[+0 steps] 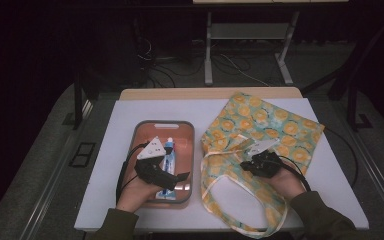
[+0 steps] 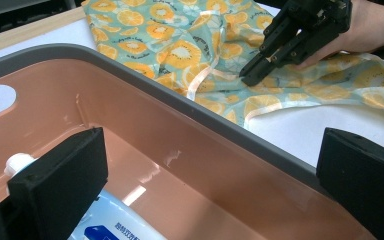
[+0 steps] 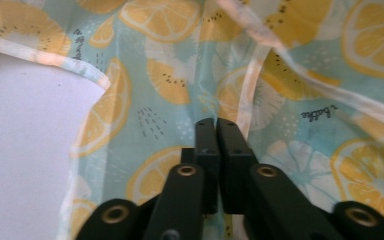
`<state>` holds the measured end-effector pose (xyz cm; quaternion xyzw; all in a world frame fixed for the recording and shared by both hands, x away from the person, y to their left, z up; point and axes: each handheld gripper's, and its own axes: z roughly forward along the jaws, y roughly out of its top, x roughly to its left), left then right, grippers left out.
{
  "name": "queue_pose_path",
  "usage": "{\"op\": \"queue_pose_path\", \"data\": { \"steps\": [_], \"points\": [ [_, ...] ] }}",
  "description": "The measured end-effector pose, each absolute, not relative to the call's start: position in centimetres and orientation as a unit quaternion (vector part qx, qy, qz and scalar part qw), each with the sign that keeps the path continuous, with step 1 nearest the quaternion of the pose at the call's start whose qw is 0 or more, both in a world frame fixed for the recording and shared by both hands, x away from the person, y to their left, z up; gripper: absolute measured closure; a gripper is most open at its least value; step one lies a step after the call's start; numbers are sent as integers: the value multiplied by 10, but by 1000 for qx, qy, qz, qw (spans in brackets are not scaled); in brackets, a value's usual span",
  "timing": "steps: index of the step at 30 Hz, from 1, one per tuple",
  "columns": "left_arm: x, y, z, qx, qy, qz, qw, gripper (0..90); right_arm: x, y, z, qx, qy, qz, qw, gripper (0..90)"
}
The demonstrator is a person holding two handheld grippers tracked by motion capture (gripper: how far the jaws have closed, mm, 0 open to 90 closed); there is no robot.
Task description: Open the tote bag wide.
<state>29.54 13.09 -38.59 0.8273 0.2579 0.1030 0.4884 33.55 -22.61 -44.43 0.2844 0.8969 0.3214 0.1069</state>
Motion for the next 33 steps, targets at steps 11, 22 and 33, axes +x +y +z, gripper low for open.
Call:
{"op": "queue_pose_path", "data": {
  "steps": [11,22,33],
  "points": [
    [296,131,-386,827,258,102,488,0,343,-246,-410,307,854,407,109,895],
    [296,132,-386,827,259,102,488,0,372,-277,-384,349,809,452,141,896],
    [297,132,-386,828,261,100,486,0,375,-282,-376,356,796,469,144,895]
  ]
}}
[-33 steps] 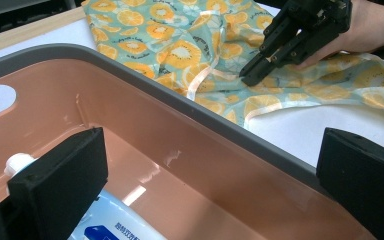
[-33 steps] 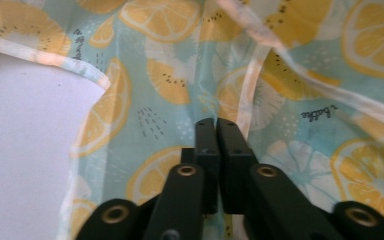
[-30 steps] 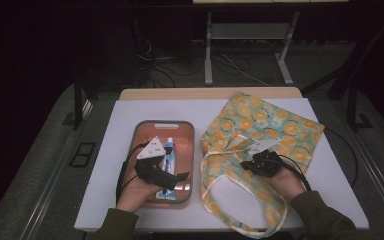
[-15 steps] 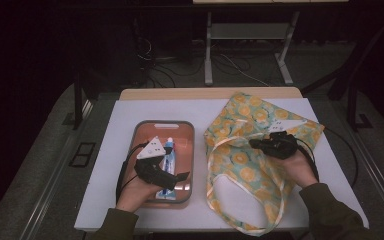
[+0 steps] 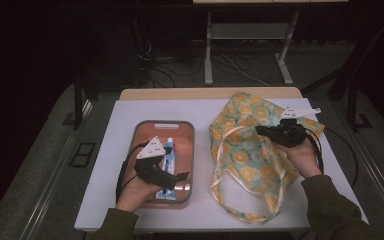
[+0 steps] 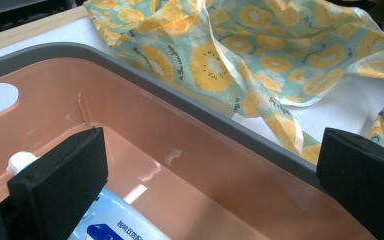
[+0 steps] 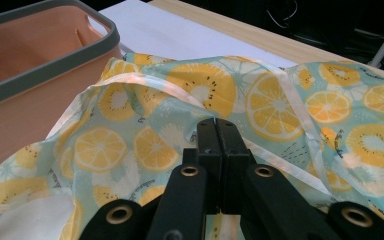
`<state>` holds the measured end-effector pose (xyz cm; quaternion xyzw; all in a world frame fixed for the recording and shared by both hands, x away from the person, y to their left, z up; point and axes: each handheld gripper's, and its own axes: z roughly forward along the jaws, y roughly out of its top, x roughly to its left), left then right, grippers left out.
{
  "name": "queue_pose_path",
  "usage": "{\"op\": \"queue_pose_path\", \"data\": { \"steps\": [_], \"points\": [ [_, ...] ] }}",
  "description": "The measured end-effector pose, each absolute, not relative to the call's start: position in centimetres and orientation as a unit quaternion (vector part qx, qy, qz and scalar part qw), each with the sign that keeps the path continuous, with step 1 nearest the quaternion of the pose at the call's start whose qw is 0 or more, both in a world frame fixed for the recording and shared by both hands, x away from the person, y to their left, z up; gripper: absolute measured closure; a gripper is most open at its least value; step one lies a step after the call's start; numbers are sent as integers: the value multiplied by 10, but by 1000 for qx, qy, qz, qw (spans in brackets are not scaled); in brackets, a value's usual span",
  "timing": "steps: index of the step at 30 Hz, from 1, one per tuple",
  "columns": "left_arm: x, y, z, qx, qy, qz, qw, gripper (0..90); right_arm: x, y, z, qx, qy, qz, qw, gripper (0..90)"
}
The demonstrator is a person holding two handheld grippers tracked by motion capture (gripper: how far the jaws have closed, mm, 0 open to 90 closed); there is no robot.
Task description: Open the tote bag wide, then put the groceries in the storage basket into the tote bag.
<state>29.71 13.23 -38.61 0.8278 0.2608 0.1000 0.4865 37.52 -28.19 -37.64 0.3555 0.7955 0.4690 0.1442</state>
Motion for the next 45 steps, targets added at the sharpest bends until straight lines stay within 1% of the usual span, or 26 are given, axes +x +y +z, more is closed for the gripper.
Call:
{"op": "queue_pose_path", "data": {
  "steps": [5,8,15,19,25,34,39,42,45],
  "points": [
    [299,133,-386,828,265,98,485,0,375,-281,-376,352,798,468,144,895],
    [303,134,-385,834,265,99,474,0,374,-280,-377,351,799,467,144,895],
    [314,136,-389,839,290,102,448,0,374,-282,-377,350,799,467,144,896],
    [324,137,-392,842,311,108,428,32,373,-283,-377,350,798,468,144,895],
    [340,140,-404,848,351,102,384,43,374,-282,-377,348,801,466,144,895],
    [345,138,-415,859,372,94,338,72,373,-283,-377,347,801,465,146,895],
    [346,136,-419,865,381,99,311,141,373,-283,-378,347,802,464,145,896],
    [346,134,-422,872,383,96,290,142,373,-283,-378,347,802,463,145,895],
    [348,135,-423,867,398,80,288,145,372,-283,-378,347,803,463,145,895]
  ]
}}
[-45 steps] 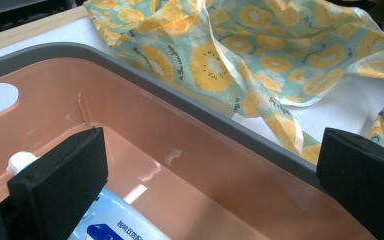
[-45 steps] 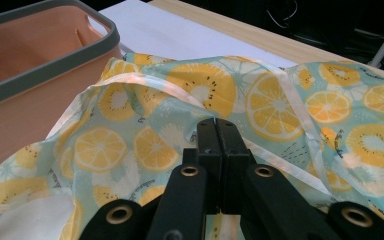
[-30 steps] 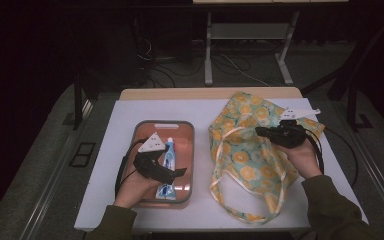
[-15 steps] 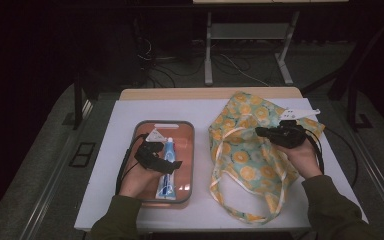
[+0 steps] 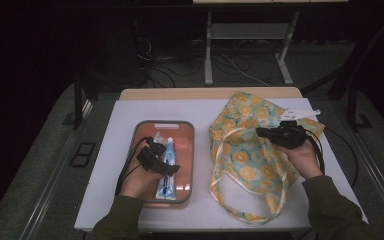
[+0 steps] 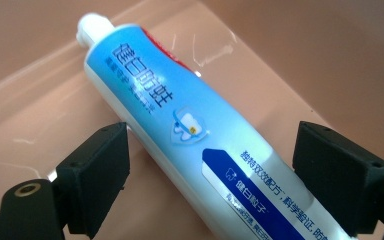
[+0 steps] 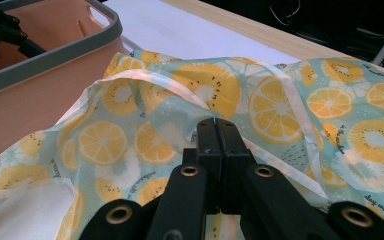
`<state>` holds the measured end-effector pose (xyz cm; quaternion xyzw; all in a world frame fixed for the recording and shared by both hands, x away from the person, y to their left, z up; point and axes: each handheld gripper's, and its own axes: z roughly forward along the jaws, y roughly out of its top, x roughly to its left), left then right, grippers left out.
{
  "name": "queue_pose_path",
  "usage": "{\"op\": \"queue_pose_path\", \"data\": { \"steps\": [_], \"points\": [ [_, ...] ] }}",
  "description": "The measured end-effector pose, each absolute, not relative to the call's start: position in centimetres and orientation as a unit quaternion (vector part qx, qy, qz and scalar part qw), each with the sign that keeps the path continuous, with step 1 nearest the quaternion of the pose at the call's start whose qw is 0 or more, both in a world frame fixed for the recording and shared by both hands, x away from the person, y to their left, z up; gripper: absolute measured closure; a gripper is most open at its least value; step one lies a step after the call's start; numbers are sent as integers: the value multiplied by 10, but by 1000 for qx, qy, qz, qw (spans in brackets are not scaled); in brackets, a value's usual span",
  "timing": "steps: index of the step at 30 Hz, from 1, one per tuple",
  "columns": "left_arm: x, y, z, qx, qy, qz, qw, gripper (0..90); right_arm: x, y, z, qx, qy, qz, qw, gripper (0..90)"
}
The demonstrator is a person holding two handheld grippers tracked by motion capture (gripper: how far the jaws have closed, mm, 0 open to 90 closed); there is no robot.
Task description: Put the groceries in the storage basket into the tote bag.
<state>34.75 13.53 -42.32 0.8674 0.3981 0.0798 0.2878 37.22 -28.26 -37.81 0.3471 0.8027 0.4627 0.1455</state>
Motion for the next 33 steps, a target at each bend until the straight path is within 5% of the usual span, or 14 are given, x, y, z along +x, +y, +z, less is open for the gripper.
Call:
{"op": "queue_pose_path", "data": {
  "steps": [6,12,24,33],
  "points": [
    [348,136,-426,864,414,49,281,192,372,-282,-378,344,804,462,146,896],
    [347,136,-423,871,398,29,288,486,372,-282,-378,344,804,461,147,896],
    [347,135,-415,860,430,29,272,727,372,-282,-378,343,805,461,148,896],
    [343,131,-409,867,423,57,256,747,371,-283,-378,345,803,462,149,896]
  ]
}}
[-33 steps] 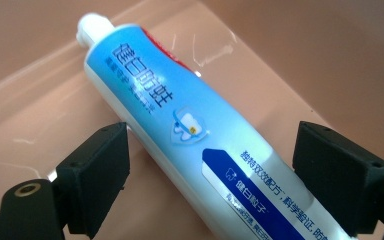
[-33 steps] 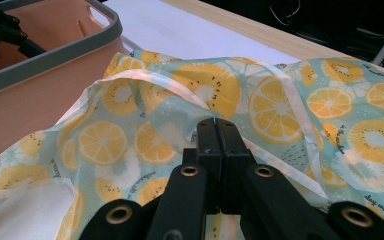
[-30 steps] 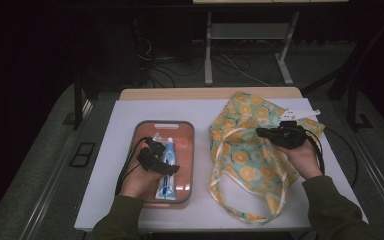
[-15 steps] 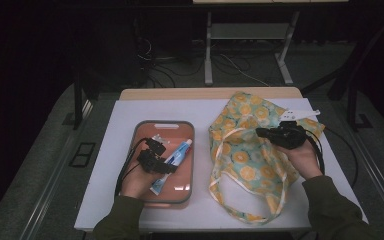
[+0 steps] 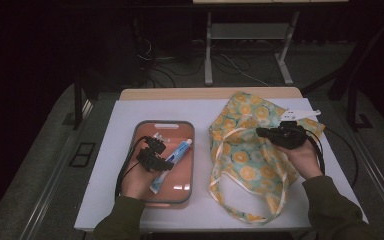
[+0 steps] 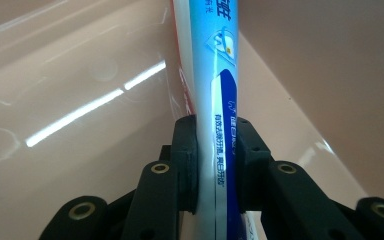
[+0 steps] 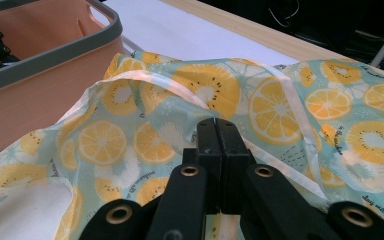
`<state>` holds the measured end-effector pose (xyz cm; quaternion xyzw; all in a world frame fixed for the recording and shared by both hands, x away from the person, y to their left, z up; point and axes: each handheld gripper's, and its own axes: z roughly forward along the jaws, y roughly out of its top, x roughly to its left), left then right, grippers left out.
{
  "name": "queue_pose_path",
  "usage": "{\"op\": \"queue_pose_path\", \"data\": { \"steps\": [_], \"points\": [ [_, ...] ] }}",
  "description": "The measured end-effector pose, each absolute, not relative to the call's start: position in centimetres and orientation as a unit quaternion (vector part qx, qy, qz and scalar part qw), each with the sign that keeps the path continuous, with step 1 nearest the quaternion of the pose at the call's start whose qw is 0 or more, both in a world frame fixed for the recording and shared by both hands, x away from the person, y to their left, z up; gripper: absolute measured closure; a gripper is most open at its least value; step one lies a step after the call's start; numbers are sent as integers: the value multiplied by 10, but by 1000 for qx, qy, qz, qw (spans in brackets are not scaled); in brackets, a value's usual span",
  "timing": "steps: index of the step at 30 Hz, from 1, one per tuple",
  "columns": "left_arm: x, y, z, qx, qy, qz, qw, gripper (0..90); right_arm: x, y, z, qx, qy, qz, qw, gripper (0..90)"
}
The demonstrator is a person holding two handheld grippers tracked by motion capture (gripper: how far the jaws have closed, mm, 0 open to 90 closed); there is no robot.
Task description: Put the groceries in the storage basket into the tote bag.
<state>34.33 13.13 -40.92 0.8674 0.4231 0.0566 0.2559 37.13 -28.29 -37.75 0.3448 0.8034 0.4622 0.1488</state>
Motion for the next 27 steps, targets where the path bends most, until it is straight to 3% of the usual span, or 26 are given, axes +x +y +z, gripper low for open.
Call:
{"op": "queue_pose_path", "data": {
  "steps": [27],
  "points": [
    [332,152,-363,852,380,68,353,751,371,-288,-377,344,799,470,150,898]
  ]
}}
